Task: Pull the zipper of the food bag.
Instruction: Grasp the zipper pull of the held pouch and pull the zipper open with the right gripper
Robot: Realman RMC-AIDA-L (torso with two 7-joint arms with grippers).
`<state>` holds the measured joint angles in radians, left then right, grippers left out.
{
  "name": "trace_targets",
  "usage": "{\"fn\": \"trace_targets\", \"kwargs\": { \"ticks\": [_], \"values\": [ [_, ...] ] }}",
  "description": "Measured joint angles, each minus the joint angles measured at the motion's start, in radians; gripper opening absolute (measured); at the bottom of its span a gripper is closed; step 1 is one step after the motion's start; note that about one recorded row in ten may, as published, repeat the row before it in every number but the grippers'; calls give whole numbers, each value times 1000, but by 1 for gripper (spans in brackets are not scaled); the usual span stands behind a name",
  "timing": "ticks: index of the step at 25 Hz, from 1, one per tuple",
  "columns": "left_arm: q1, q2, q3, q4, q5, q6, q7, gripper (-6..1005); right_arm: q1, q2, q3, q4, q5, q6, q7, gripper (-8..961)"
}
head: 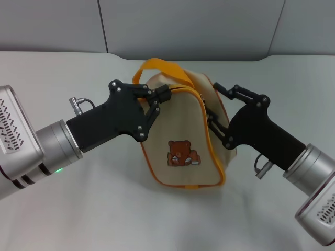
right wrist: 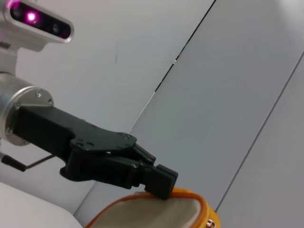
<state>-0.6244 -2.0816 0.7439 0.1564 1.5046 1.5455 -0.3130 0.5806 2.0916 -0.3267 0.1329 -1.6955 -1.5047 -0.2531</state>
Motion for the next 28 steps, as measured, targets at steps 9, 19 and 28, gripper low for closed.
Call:
{"fn": "trace_targets", "kwargs": {
  "ticks": [9,19,28],
  "values": [
    [-3,0,0,0,0,0,0,8,8,1,0,7,-6,-10,-7,225],
    [-5,0,-3,2,-5,-6,-1,2,-78,1,-1,35,-8,-32,-88,-2],
    [-21,0,0,5,-4,-42,-22,1,-306,-1,-10,38,-10,-102,-101,9]
  ]
}}
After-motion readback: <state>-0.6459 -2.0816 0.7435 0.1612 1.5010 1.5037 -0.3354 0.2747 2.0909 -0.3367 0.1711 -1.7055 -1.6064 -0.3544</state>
